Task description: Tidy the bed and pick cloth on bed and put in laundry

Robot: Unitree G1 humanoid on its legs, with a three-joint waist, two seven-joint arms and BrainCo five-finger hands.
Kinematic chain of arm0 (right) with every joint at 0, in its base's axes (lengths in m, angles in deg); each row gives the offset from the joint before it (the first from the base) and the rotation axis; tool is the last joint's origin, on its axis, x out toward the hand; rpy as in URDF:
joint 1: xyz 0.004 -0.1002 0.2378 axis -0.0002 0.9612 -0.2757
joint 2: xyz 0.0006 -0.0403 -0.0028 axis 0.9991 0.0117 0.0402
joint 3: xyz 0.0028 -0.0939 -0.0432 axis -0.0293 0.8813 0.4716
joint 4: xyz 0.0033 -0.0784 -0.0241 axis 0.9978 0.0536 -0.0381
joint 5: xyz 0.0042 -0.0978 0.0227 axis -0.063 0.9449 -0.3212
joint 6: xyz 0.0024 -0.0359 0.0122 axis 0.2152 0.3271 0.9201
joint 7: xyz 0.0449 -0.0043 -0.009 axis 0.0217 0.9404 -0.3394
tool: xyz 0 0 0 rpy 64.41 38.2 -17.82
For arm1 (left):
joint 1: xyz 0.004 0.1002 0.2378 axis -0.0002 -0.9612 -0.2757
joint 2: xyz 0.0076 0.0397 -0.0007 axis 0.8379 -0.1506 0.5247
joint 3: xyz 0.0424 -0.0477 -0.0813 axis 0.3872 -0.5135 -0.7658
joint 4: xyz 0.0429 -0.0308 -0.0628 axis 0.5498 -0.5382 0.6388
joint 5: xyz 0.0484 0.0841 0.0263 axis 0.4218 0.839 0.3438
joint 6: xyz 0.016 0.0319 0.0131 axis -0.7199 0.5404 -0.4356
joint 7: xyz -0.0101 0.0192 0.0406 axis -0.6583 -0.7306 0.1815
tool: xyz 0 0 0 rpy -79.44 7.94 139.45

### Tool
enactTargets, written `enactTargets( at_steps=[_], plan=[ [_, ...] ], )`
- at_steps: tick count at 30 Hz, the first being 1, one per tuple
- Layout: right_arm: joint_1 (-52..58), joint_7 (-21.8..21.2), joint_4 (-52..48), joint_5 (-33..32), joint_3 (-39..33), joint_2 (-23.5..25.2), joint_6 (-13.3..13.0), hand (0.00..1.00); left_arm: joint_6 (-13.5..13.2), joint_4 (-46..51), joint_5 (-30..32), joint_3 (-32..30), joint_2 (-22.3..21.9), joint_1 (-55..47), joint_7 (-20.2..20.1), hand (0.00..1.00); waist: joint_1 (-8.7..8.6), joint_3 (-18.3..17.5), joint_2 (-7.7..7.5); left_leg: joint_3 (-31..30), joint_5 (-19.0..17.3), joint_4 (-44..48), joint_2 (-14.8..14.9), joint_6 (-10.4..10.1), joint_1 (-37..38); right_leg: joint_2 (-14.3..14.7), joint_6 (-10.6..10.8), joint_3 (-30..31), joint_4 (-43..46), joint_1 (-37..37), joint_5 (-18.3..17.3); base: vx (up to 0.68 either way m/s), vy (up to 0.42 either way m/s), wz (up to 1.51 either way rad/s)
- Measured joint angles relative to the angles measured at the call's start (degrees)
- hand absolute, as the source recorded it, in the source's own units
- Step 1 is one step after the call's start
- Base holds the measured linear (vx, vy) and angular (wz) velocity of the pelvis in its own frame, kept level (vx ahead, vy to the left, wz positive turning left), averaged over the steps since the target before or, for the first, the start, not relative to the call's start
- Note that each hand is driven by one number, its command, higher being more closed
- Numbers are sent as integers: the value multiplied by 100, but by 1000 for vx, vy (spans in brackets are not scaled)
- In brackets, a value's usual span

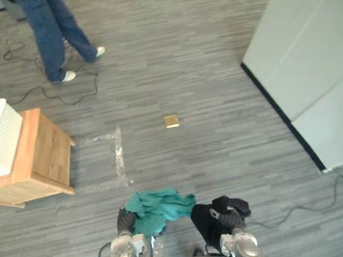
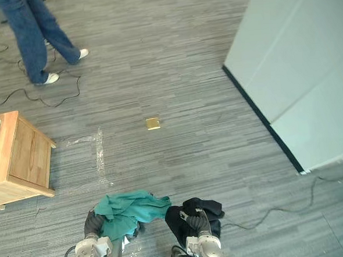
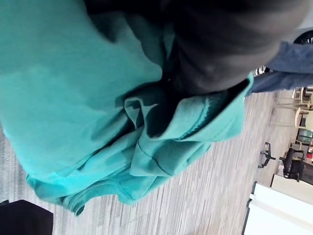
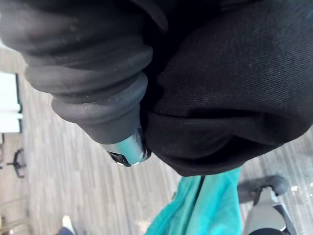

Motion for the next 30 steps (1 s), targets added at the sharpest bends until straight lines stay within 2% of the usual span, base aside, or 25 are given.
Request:
enactTargets(
  at_steps=[1, 3, 4, 5, 6, 8, 10, 11, 12, 13, 15, 16, 17, 18, 19, 20, 21, 22, 23, 25, 26, 27, 28, 29, 30],
  plan=[
    [-46, 41, -1, 110, -2, 109, 0, 100, 28, 32, 29, -47, 15, 28, 14, 100, 2, 35, -130, -41, -124, 27, -186, 201, 213, -219, 66, 20, 870, -174, -29, 764, 150, 42],
    [-8, 42, -2, 226, 0, 203, 4, 100, 42, 39, 59, -77, 63, 9, 23, 100, 6, 16, -263, -179, -300, -127, -394, 198, 644, -457, 207, 83, 2357, -533, 216, 644, 145, 53],
    [-27, 40, 19, 300, 7, 285, 1, 100, 60, 48, 97, -76, 84, 36, 38, 100, -65, 9, -343, -424, -483, -289, -554, 175, 1030, -620, 354, 311, 3844, -1071, 723, 608, 84, 94],
    [-76, 38, 48, 417, 8, 375, -1, 100, 77, 32, 101, -69, 178, 112, 43, 100, -188, 3, -394, -713, -586, -395, -698, 173, 1379, -776, 322, 436, 5098, -1528, 763, 680, 45, 129],
    [-76, 33, 35, 437, 28, 423, -1, 100, 77, 36, 123, -68, 230, 148, 48, 100, -286, -4, -401, -947, -598, -469, -774, 168, 1612, -840, 174, 366, 5667, -1805, 660, 520, -4, 127],
    [-71, 29, -36, 437, 175, 443, -6, 100, 75, 51, 216, -104, 296, 224, 91, 100, -383, 13, -373, -1433, -603, -652, -824, 173, 2008, -791, 77, 323, 5898, -2292, 404, 465, -66, 136],
    [-54, 26, -95, 438, 241, 472, -41, 100, 67, 63, 238, -111, 307, 284, 172, 100, -485, 37, -331, -1991, -608, -804, -823, 164, 2322, -654, 107, 330, 5300, -2637, 111, 432, -140, 160],
    [-29, 28, -99, 437, 240, 478, -72, 100, 60, 70, 323, -83, 305, 280, 172, 100, -548, 33, -310, -2320, -670, -873, -802, 49, 2518, -600, 118, 368, 4613, -2760, -26, 416, -212, 163],
    [-17, 30, -96, 438, 243, 478, -88, 100, 55, 73, 329, -41, 319, 297, 171, 100, -547, 35, -282, -2580, -805, -904, -773, -163, 2668, -520, 94, 544, 3790, -2875, -52, 409, -236, 157],
    [-30, 30, -96, 437, 244, 479, -88, 100, 55, 72, 331, -39, 320, 319, 170, 100, -545, 22, -302, -2709, -874, -903, -761, -222, 2719, -481, 73, 691, 3315, -2932, -29, 382, -290, 136],
    [-35, 40, -188, 437, 243, 479, -85, 100, 56, 67, 444, -35, 336, 320, 170, 100, -527, -75, -309, -3201, -1123, -876, -652, -512, 2802, -460, -9, 1214, 1348, -3059, 616, 360, -365, 127],
    [-19, 40, -278, 436, 245, 482, -83, 100, 56, 72, 447, -35, 338, 321, 168, 100, -524, -81, -311, -3302, -1230, -860, -579, -559, 2866, -458, 6, 1338, 1042, -3060, 800, 362, -439, 110],
    [65, 39, -376, 436, 275, 534, -83, 100, 56, 87, 447, -48, 379, 253, 169, 100, -484, -85, -305, -3471, -1456, -777, -486, -719, 2974, -490, 14, 1525, 771, -3051, 1027, 295, -395, 75],
    [106, 40, -441, 436, 309, 565, -81, 100, 59, 125, 447, -46, 409, 175, 168, 100, -473, -126, -313, -3536, -1632, -703, -438, -761, 3048, -527, -9, 1596, 769, -3036, 1025, 443, -656, 77],
    [244, 39, -627, 437, 416, 578, -77, 100, 61, 251, 449, -49, 427, 10, 161, 100, -442, -262, -367, -3595, -2059, -597, -277, -878, 3215, -524, 172, 1502, 1123, -3069, 1352, 446, -676, 61],
    [293, 36, -747, 439, 478, 508, -73, 100, 75, 254, 463, -32, 307, -84, 139, 100, -415, -324, -20, -3650, -2237, -483, 95, -1041, 3386, -283, 169, 1221, 1734, -3098, 1254, 468, -656, 55],
    [280, 36, -766, 442, 495, 452, -74, 100, 75, 280, 498, -47, 243, -150, 135, 100, -397, -363, 91, -3646, -2216, -290, 231, -1071, 3339, -190, 102, 1092, 1899, -3101, 1071, 398, -492, 49],
    [265, 44, -754, 442, 495, 339, -70, 100, 71, 314, 555, -58, 39, -184, 134, 100, -434, -449, 264, -3558, -2052, 381, 383, -1125, 3061, -92, -32, 897, 1969, -3005, 873, 383, -475, 53],
    [223, 44, -806, 442, 494, 284, -70, 100, 70, 438, 581, -20, 1, -253, 84, 100, -463, -418, 382, -3451, -1708, 1465, 525, -1211, 2523, 35, -137, 729, 1830, -2732, 772, 355, -469, 54],
    [169, 49, -880, 440, 505, 281, -72, 100, 52, 546, 599, -66, 12, -269, 19, 100, -441, -264, 430, -3177, -930, 3017, 849, -1330, 1873, 206, -308, 569, 1464, -2177, 731, 323, -395, 31],
    [149, 63, -884, 440, 507, 284, -72, 100, 52, 533, 588, -98, 11, -286, 25, 100, -358, -221, 441, -2596, -974, 4058, 1123, -1307, 1439, 301, -460, 469, 1082, -1643, 743, 303, -340, 12],
    [143, 63, -872, 439, 508, 285, -76, 100, 51, 532, 587, -106, 9, -295, 26, 100, -340, -208, 412, -2291, -1037, 4272, 1204, -1220, 1296, 305, -485, 458, 938, -1440, 732, 294, -304, 8],
    [126, 71, -842, 438, 501, 282, -83, 100, 48, 532, 575, -103, 10, -298, 23, 100, -330, -200, 386, -1898, -1169, 4317, 1248, -1166, 1113, 299, -502, 443, 724, -1191, 730, 290, -241, 9],
    [20, 79, -696, 437, 480, 271, -89, 100, 36, 554, 540, -103, 10, -296, 12, 100, -325, -204, 379, -1393, -1418, 3908, 1214, -1143, 869, 289, -515, 390, 480, -979, 731, 341, -203, 10],
    [-35, 81, -622, 437, 464, 264, -87, 100, 36, 586, 540, -103, 12, -291, 8, 100, -323, -206, 385, -1153, -1550, 3478, 1153, -1145, 724, 287, -517, 336, 366, -909, 728, 276, -95, 9]
  ],
)
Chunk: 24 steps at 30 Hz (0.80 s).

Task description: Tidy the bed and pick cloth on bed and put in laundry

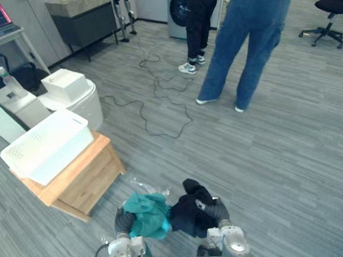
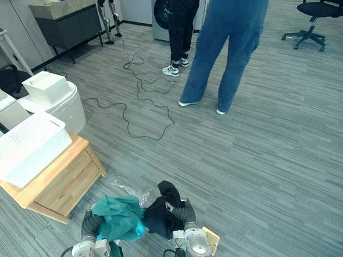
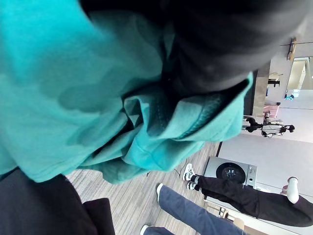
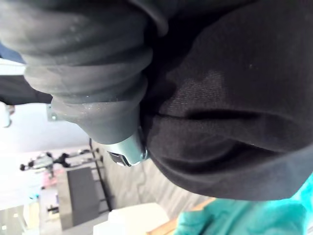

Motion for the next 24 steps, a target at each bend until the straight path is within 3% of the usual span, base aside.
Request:
enactTargets(
  at_steps=[2, 4, 5, 6, 8, 9, 10, 11, 12, 13, 14, 15, 16, 17, 18, 19, 20, 21, 23, 24],
  plan=[
    [-67, -4, 165, 1, -21, -32, 16, 100, 1, 112, 2, 2, 0, -2, -12, 100, 8, 30, -59, 516, -58, -1266, -255, -22, -81, -106, 50, -167, -167, 146, 5, 312, 7, 32],
    [-43, -7, 211, 3, -50, -63, 18, 100, 1, 181, 3, 3, 6, 30, -49, 100, -6, 57, -142, 1102, 307, -2682, -513, 127, 8, -285, 249, -439, -240, 344, -19, 387, 64, 63],
    [-41, -6, 235, 4, -105, -76, 19, 100, 3, 219, 4, -4, 11, 34, -89, 100, -20, 63, -151, 1479, 1080, -3414, -604, 400, 139, -386, 409, -666, -217, 486, -121, 408, 101, 91],
    [-85, -2, 344, 4, -121, -71, 20, 100, 19, 261, 4, -53, -8, 40, -117, 100, -35, 80, -257, 1730, 1422, -3782, -929, 833, 338, -606, 554, -897, -162, 653, -215, 373, 119, 110],
    [-63, -2, 339, 5, -142, -68, 19, 100, 20, 429, 4, -69, -6, 92, -120, 100, -48, 61, -402, 1857, 1475, -3833, -1175, 817, 324, -808, 591, -1274, -53, 745, -241, 311, 190, 134],
    [-45, -6, 337, 5, -246, -30, 21, 100, 23, 587, 4, -68, 8, 89, -124, 100, -16, 129, -516, 2123, 1468, -3702, -1297, 808, 319, -965, 592, -1499, 81, 912, -239, 259, 212, 136],
    [-61, -5, 329, 4, -273, 1, 21, 100, 24, 614, 4, -86, 21, 75, -125, 100, 6, 126, -528, 2261, 1413, -3630, -1322, 726, 317, -1000, 599, -1569, 133, 981, -227, 183, 207, 133],
    [-80, -12, 311, 6, -285, 42, 9, 100, 31, 641, 7, -94, 51, 38, -140, 100, 42, 108, -532, 2447, 1159, -3524, -1342, 460, 342, -1069, 597, -1673, 249, 1099, -227, 121, 151, 86],
    [-76, -19, 310, 6, -284, 36, 4, 100, 34, 661, 8, -80, 57, 9, -153, 100, 49, 73, -504, 2475, 849, -3509, -1342, 353, 334, -1067, 592, -1738, 293, 1134, -236, 139, 193, 90],
    [-79, -30, 327, 44, -285, 56, 10, 100, 39, 765, 10, -56, 59, -103, -193, 100, 61, -44, -418, 2691, 157, -3551, -1349, 394, 374, -1053, 565, -1927, 465, 1171, -406, 254, 200, 79],
    [-55, -44, 316, 166, -220, 86, 21, 100, 57, 648, 13, -46, 125, -123, -264, 100, 29, -74, -693, 3185, -262, -3392, -1453, 221, 619, -1504, 445, -2108, 879, 1060, -554, 307, 163, 74],
    [-35, -53, 264, 219, -219, 77, 1, 100, 65, 590, 19, -62, 137, -130, -286, 100, 10, -133, -588, 3163, -313, -3276, -1345, 506, 655, -1597, 440, -2067, 1430, 910, -628, 356, 129, 105],
    [-62, -50, 244, 228, -247, 66, -9, 100, 148, 521, 130, 7, 119, -153, -379, 100, -190, -169, -443, 2901, -11, -3417, -1451, 1031, 681, -1902, 264, -1966, 2835, 407, -568, 307, 116, 137],
    [-45, -56, 328, 229, -242, 82, 17, 100, 190, 499, 242, 55, 270, -70, -460, 100, -327, -155, -502, 2638, 93, -3642, -1675, 1140, 844, -2055, 291, -1499, 3816, -62, -662, 281, 144, 149],
    [-16, -57, 333, 230, -240, 119, 28, 100, 197, 499, 300, 55, 308, -47, -492, 100, -339, -153, -496, 2528, 132, -3737, -1724, 1190, 918, -1984, 391, -1245, 4048, -268, -784, 283, 143, 131],
    [11, -57, 327, 228, -208, 216, 24, 100, 193, 497, 373, 50, 439, -16, -498, 100, -341, -134, -453, 2264, 195, -3867, -1780, 1175, 1045, -1696, 494, -854, 4078, -639, -1097, 265, 88, 116],
    [-2, -57, 320, 226, -168, 265, 13, 100, 193, 479, 409, 46, 560, 19, -496, 100, -387, -104, -379, 1944, 244, -3985, -1793, 1176, 1145, -1323, 463, -565, 3685, -897, -1366, 254, 66, 120],
    [-9, -57, 310, 225, -128, 280, 8, 100, 193, 468, 410, 47, 606, 50, -497, 100, -418, -115, -389, 1772, 262, -4017, -1791, 1165, 1162, -1136, 429, -405, 3412, -1026, -1462, 191, 20, 127],
    [15, -63, 192, 206, 18, 287, -2, 100, 170, 298, 455, 62, 692, 223, -498, 100, -477, -113, -370, 1042, 456, -4360, -1961, 1110, 1269, -550, 407, 343, 2079, -1462, -1379, 195, -36, 166],
    [16, -67, 162, 199, 12, 292, -6, 100, 168, 233, 455, 69, 693, 267, -500, 100, -483, -118, -408, 855, 487, -4429, -2015, 1106, 1326, -499, 443, 488, 1743, -1503, -1194, 230, -61, 187]
  ],
)
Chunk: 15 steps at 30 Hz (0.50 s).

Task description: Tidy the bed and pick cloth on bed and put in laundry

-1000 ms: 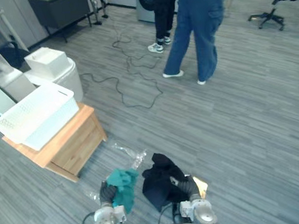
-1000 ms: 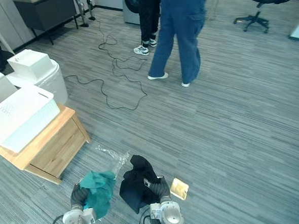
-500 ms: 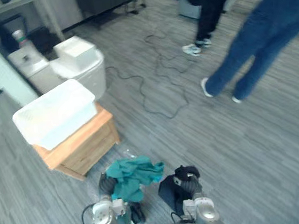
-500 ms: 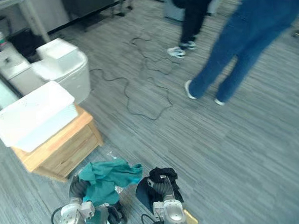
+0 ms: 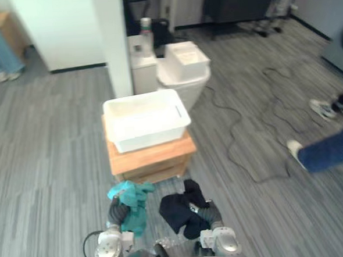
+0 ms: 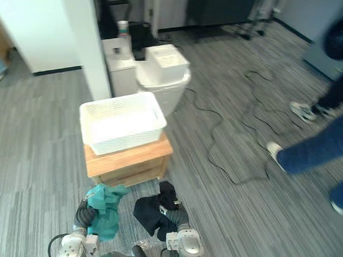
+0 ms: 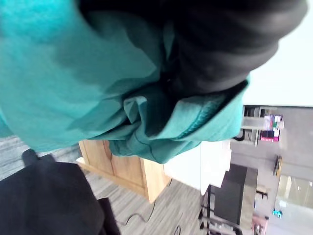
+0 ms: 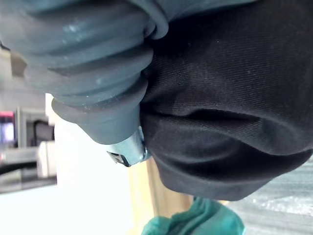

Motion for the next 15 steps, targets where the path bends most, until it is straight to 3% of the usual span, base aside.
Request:
enactTargets(
  at_steps=[1, 2, 3, 6, 7, 8, 9, 10, 11, 12, 14, 15],
  plan=[
    [-3, -4, -13, -35, 9, 46, 0, 100, 1, -128, -3, 9, -1, 35, -4, 100, 13, -13, -45, -274, 41, -153, -150, 12, 189, 57, -1, 196, -547, -31, 523, 217, -48, 138],
    [61, -5, -14, -36, 38, 80, 0, 100, 2, -86, -4, -14, 35, -34, 0, 100, 106, -17, -184, -401, 52, -329, -356, -8, 480, 16, -54, 319, -841, -42, 1424, 228, -61, 116],
    [65, -5, -31, -43, 81, 70, 1, 100, -13, -114, -7, -14, 39, -109, -1, 100, 124, -16, -182, -446, 53, -384, -419, -12, 569, 6, 139, 340, -783, -56, 1651, 216, -71, 67],
    [-32, -105, -151, -95, 266, 27, -10, 100, 6, 115, -5, -5, -133, -443, -119, 100, 244, -238, 95, -495, 62, -468, -306, -116, 506, -20, 132, 208, -927, -21, 1494, 203, -58, 28],
    [-15, -116, -193, -103, 267, 45, -10, 100, 6, 124, -5, -5, -174, -422, -140, 100, 244, -225, 95, -492, 60, -374, -287, -130, 444, -44, 132, 129, -990, 5, 1498, 193, -66, 32],
    [66, -169, -302, -121, 332, 33, -8, 100, 6, 122, -7, -5, -263, -382, -168, 100, 194, -184, 58, -446, 38, -42, -248, -277, 299, -105, 140, 38, -1135, 143, 1547, 127, -42, 52],
    [46, -190, -343, -234, 409, 36, -6, 100, 7, 122, -9, -22, -309, -364, -200, 100, 160, -42, -198, -238, -84, 625, -198, -506, 96, -328, 199, -5, -1429, 444, 1626, 103, -29, 53],
    [74, -199, -361, -267, 425, 35, -3, 100, -1, 149, -14, 12, -311, -343, -247, 100, 185, 0, -282, 25, -235, 975, -66, -402, 1, -399, 235, 34, -1594, 610, 1661, 79, -36, 17],
    [40, -196, -367, -316, 352, 38, 2, 100, -53, 151, -34, 62, -302, -325, -322, 100, 278, 14, -422, 309, -541, 1222, 270, -253, -66, -486, 244, 151, -1741, 713, 1686, 0, -47, -17],
    [73, -195, -414, -324, 325, 26, 2, 100, -71, 152, -65, 62, -310, -328, -372, 100, 291, 4, -449, 344, -590, 1317, 501, -349, -135, -493, 226, 183, -1778, 724, 1696, -6, -23, -31],
    [33, -186, -738, -485, 246, 16, -8, 100, -85, 145, -125, 42, -385, -385, -409, 100, 229, -6, -428, -152, -446, 1314, 1350, -736, -395, -485, 351, 304, -1977, 768, 1775, -15, 111, -35],
    [38, -187, -797, -495, 228, 15, -14, 100, -85, 146, -129, 38, -416, -385, -413, 100, 227, -11, -418, -336, -349, 1172, 1488, -867, -395, -487, 387, 386, -2048, 766, 1799, -4, 235, -53]
  ],
)
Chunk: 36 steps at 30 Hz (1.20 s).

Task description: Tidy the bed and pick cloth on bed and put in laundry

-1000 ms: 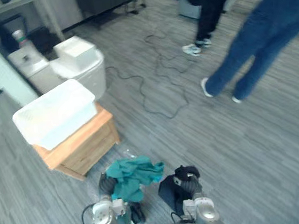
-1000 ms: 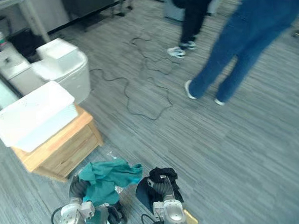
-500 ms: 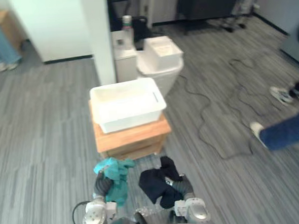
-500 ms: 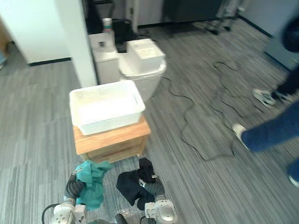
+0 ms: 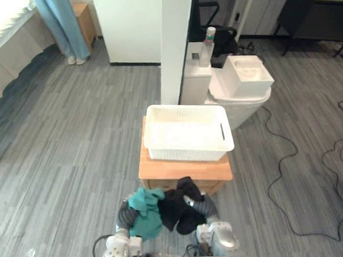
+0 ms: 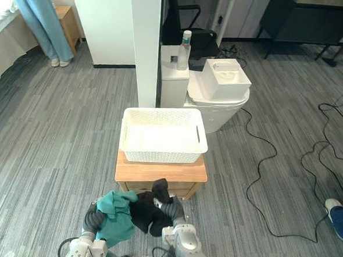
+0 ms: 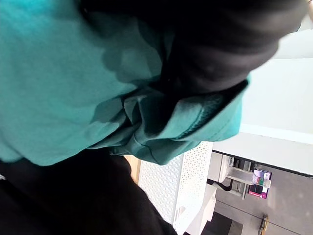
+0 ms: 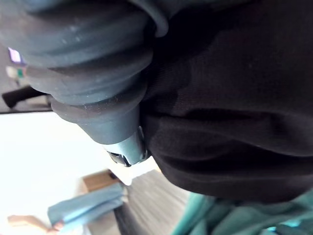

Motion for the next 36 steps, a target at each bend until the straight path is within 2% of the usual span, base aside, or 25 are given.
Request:
enactTargets(
  at_steps=[1, 2, 3, 4, 6, 7, 8, 10, 12, 13, 19, 21, 23, 24, 25, 26, 27, 28, 29, 30, 31, 32, 33, 35, 36],
  plan=[
    [27, 1, -53, -46, -45, -5, -3, 100, 1, -4, -10, 7, -75, -30, 0, 100, -33, -52, 103, -143, 415, -360, 207, -361, 121, -3, 97, 80, -111, 1, 27, 15, 311, -56],
    [55, 1, -46, -45, -43, 11, 12, 100, 8, -4, -51, 36, -111, -81, -3, 100, -59, -80, -18, 91, 372, -417, 39, -523, 229, -181, 67, 113, -275, 44, 22, 28, 326, -58],
    [172, -3, -102, -45, -31, 6, 12, 100, 6, 22, -69, 44, -98, -128, -3, 100, -60, -121, -12, 241, 345, -427, 5, -508, 211, -249, -23, 98, -347, 53, -36, 112, 317, -74],
    [289, -34, -168, -43, 43, 58, 12, 100, 5, 96, -157, -23, -44, -194, -30, 100, -7, -163, -96, 494, 308, -390, -4, -450, 301, -284, 58, 58, -272, 5, 36, 183, 225, -86],
    [342, -80, -190, -36, 247, 79, 11, 100, 5, 213, -203, -70, 61, -262, -104, 100, -47, -238, -219, 850, 292, -414, -13, -420, 450, -122, 60, 41, -149, 12, 310, 199, 146, -91],
    [323, -127, -195, -36, 286, 78, 11, 100, -13, 238, -204, -91, 64, -243, -145, 100, 12, -249, -237, 1071, 277, -407, -2, -394, 537, -44, 31, -9, -152, -26, 355, 110, 76, -120],
    [226, -160, -196, -37, 359, 76, 9, 100, -13, 229, -204, -128, 67, -224, -220, 100, 13, -237, -208, 1364, 268, -399, 50, -378, 669, 27, -27, 28, -69, -167, 479, 59, 61, -126],
    [236, -207, -194, -40, 396, 102, 10, 100, -13, 238, -204, -170, 64, -163, -243, 100, -39, -229, -191, 1539, 250, -404, 123, -400, 812, 95, -64, -156, 72, -212, 490, -4, -8, -73],
    [298, -252, -195, -41, 372, 115, 10, 100, -15, 239, -209, -170, 5, -89, -258, 100, -42, -267, -115, 1548, 180, -470, 235, -508, 979, 277, -68, -281, 103, -181, 461, -5, -60, -38],
    [697, -421, -164, -54, 195, 4, 8, 100, -7, 118, -225, -163, -260, -167, -388, 100, 30, -671, 167, 1320, 243, -700, 130, -612, 995, 325, -93, -549, -620, 214, 687, -6, -12, -15],
    [696, -422, -108, -55, 169, 4, 8, 100, -7, 105, -259, -225, -261, -167, -388, 100, 43, -675, 176, 1332, 239, -710, 119, -605, 993, 328, -137, -548, -631, 204, 654, 0, 0, -1],
    [649, -422, 120, -218, 133, -3, 9, 100, -7, 32, -458, -370, -260, -161, -358, 100, 61, -672, 180, 1390, 198, -674, 126, -540, 984, 342, -132, -519, -712, 206, 655, 0, 0, -9],
    [625, -422, 271, -305, 112, -74, 10, 100, 3, -88, -600, -548, -274, -154, -302, 100, 67, -578, 317, 1488, 154, -471, 292, -492, 1024, 420, -173, -512, -660, 211, 558, 5, -25, -18],
    [617, -425, 317, -420, 148, -75, 20, 100, 5, -140, -694, -691, -269, -154, -259, 100, 71, -481, 294, 1467, 99, 24, 460, -379, 991, 468, -217, -500, -428, 205, 419, -17, -40, -25],
    [633, -433, 316, -449, 155, -87, 20, 100, 5, -167, -732, -750, -277, -164, -220, 100, 75, -385, 332, 1460, 79, 401, 590, -237, 950, 506, -240, -433, -330, 229, 339, -45, -41, -42],
    [663, -457, 320, -493, 157, -134, 25, 100, 7, -240, -800, -827, -285, -211, -200, 100, 105, -351, 379, 1458, 113, 939, 760, 79, 871, 569, -341, -371, -267, 258, 210, -41, -104, -84],
    [626, -501, 407, -511, 141, -262, 27, 100, 30, -411, -898, -985, -328, -269, -172, 100, 112, -383, 539, 1274, 448, 1554, 977, 718, 598, 714, -854, -381, -535, 385, -239, 3, -112, -102],
    [531, -506, 495, -529, 130, -358, 24, 100, 17, -551, -907, -1033, -394, -298, -160, 100, 178, -431, 775, 1110, 606, 1793, 1219, 941, 364, 897, -986, -464, -88, 251, -399, 52, -124, -131],
    [291, -510, 671, -622, 142, -404, 26, 100, -12, -533, -951, -1060, -376, -266, -126, 100, 285, -316, 765, 808, 1020, 2265, 1288, 931, 112, 932, -984, -630, 1479, -249, -649, 122, -171, -127],
    [108, -532, 853, -664, 152, -320, 31, 100, -64, -494, -1021, -985, -143, -323, -78, 100, 362, -145, 281, 479, 608, 2539, 733, 140, -150, 640, -811, -705, 1586, 42, -1338, 121, -209, -107],
    [-65, -537, 1033, -665, 0, -539, 40, 100, 17, -807, -1061, -830, -294, -185, -68, 100, 318, -29, 633, 267, 111, 2181, 618, -189, -293, 749, -805, -779, 1375, 164, -1212, 110, -117, -56],
    [-157, -534, 1153, -665, -61, -614, 44, 100, 41, -816, -1062, -705, -303, -142, -78, 100, 288, 13, 728, 300, -25, 1792, 419, -174, -377, 727, -756, -763, 1263, 205, -1185, 69, 47, -6],
    [-271, -531, 1392, -666, -143, -716, 54, 100, 58, -823, -1061, -542, -315, -151, -133, 100, 236, 83, 841, 509, 59, 764, -57, 0, -459, 672, -727, -772, 1269, 226, -1176, 92, 128, -3],
    [-226, -534, 1464, -665, -73, -721, 94, 100, 56, -813, -1060, -527, -297, -190, -190, 100, 267, 82, 863, 583, 599, 5, -266, 129, -505, 716, -638, -757, 1251, 312, -1215, 122, 63, -10],
    [-207, -540, 1502, -665, -51, -691, 100, 100, 57, -828, -1059, -532, -250, -241, -201, 100, 318, 86, 814, 640, 693, -36, -273, 321, -416, 729, -595, -704, 1228, 387, -1267, 168, 16, -9]
  ],
)
